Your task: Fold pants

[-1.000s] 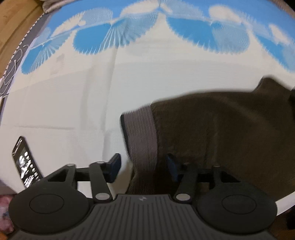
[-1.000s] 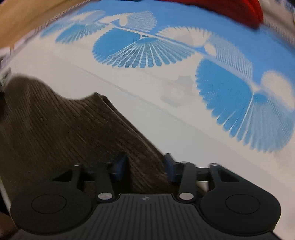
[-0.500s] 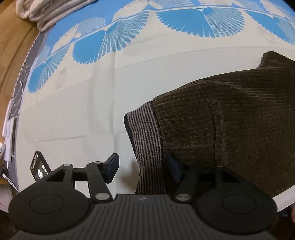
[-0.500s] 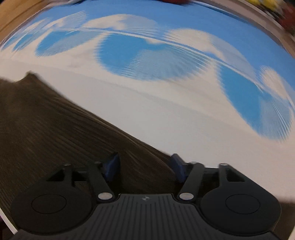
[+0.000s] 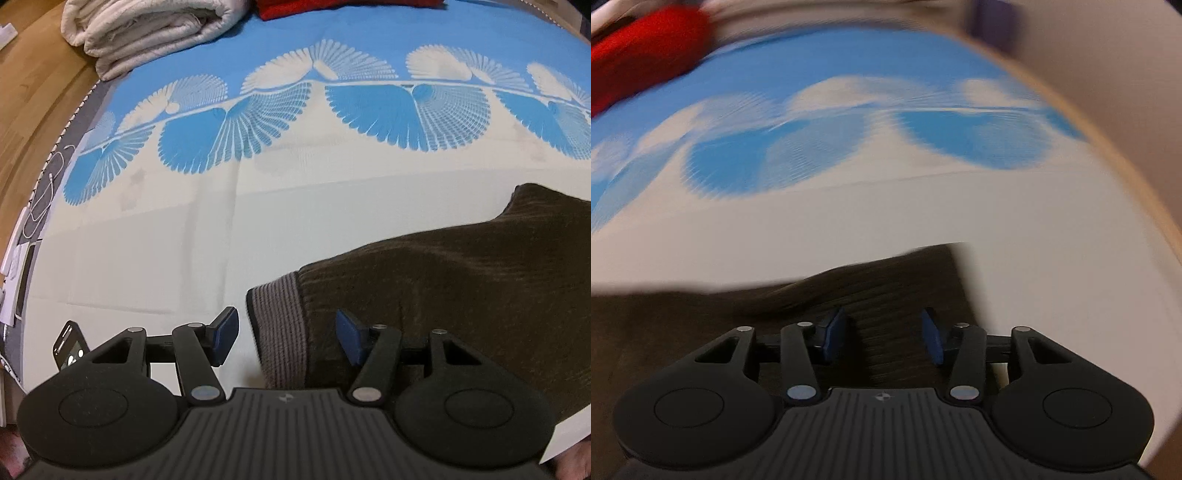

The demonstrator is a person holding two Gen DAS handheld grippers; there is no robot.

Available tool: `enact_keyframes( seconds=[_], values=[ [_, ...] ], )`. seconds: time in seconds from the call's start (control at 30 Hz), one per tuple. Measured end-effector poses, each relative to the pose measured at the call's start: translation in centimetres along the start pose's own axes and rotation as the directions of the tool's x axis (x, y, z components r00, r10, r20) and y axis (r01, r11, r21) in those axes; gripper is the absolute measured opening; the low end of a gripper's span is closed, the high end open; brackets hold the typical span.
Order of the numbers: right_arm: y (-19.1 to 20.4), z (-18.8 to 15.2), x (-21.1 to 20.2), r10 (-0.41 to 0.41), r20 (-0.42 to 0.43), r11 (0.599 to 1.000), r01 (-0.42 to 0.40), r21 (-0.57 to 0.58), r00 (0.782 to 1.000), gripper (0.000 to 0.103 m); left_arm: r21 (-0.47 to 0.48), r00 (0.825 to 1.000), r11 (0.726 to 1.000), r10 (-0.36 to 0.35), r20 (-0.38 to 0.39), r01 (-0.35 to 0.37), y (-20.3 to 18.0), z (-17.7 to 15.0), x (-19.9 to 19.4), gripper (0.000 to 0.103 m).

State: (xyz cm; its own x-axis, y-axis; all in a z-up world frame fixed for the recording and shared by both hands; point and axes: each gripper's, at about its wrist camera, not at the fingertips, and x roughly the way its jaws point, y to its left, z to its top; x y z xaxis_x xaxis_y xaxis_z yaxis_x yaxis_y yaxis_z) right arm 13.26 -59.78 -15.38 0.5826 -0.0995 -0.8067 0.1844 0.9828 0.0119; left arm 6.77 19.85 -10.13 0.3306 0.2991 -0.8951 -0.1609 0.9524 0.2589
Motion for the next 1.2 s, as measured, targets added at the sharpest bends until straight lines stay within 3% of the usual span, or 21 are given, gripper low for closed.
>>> enact_keyframes(
  seconds=[0.1,0.2,0.33,0.43,0.5,0.53,0.57,0.67,0.73,0.83,0.93,1.0,1.13,1.2],
  values=[
    [-2.0,-0.1,0.3,0.005,0.004,0.992,-0.006,0.128,1.000,0.053,0.025,1.000,1.000,0.001,-0.001,-0.001,-0.9,0.2,0.0,0.064],
    [-2.1,0.2,0.6,0.089,0.001,0.974,-0.087,0.208,0.996,0.053,0.038,1.000,0.999,-0.002,0.001,0.002,-1.3,0.3,0.2,0.064],
    [-0.4,1.7,1.7,0.242,-0.022,0.912,-0.220,0.347,0.970,0.053,0.036,1.000,0.999,0.006,-0.007,-0.005,-1.0,0.4,0.6,0.064],
    [1.0,2.2,2.7,0.223,-0.073,0.903,-0.178,0.391,0.972,0.053,0.040,1.000,0.999,0.007,-0.012,-0.006,-1.1,0.4,0.7,0.064],
    [1.6,2.5,3.7,0.171,-0.116,0.908,-0.110,0.405,0.979,0.048,0.046,1.000,0.999,0.005,-0.013,-0.004,-1.1,0.4,0.8,0.064],
    [1.9,2.7,3.8,0.139,-0.116,0.909,-0.080,0.408,0.984,0.035,0.048,1.000,0.999,0.005,-0.014,-0.004,-1.2,0.4,0.8,0.064],
    [1.8,2.9,3.7,0.100,-0.117,0.907,-0.042,0.420,0.988,0.008,0.050,1.000,0.999,0.005,-0.014,-0.004,-1.1,0.4,0.8,0.064],
    [0.3,3.0,2.6,0.065,-0.023,0.820,-0.040,0.571,0.998,0.005,0.050,1.000,0.999,0.001,-0.011,-0.001,-1.0,0.3,0.9,0.064],
    [0.3,3.1,2.5,0.056,0.001,0.809,-0.046,0.587,0.998,0.006,0.045,1.000,0.999,-0.006,-0.009,0.007,-0.9,0.3,0.8,0.064],
    [0.1,2.9,2.9,0.061,-0.033,0.790,-0.028,0.612,0.998,0.010,0.041,1.000,0.999,-0.027,-0.001,0.027,-0.8,0.2,0.6,0.064],
    [-0.2,3.0,1.0,-0.045,0.002,0.794,0.035,0.606,0.999,0.031,0.047,0.998,0.997,-0.057,0.027,0.056,-0.8,0.1,0.0,0.064],
    [-0.4,2.9,-0.6,-0.090,0.020,0.808,0.061,0.586,0.996,0.037,0.040,0.996,0.996,-0.084,0.043,0.082,-0.7,0.1,-0.4,0.064],
    [-1.2,1.7,-3.6,-0.034,0.045,0.828,0.002,0.561,0.998,0.037,-0.038,0.976,0.977,-0.209,0.060,0.211,0.1,0.0,-1.3,0.063],
    [-1.4,1.2,-4.9,-0.013,0.045,0.846,-0.013,0.533,0.999,0.038,-0.038,0.969,0.970,-0.238,0.063,0.241,0.2,-0.4,-1.6,0.055]
  ],
)
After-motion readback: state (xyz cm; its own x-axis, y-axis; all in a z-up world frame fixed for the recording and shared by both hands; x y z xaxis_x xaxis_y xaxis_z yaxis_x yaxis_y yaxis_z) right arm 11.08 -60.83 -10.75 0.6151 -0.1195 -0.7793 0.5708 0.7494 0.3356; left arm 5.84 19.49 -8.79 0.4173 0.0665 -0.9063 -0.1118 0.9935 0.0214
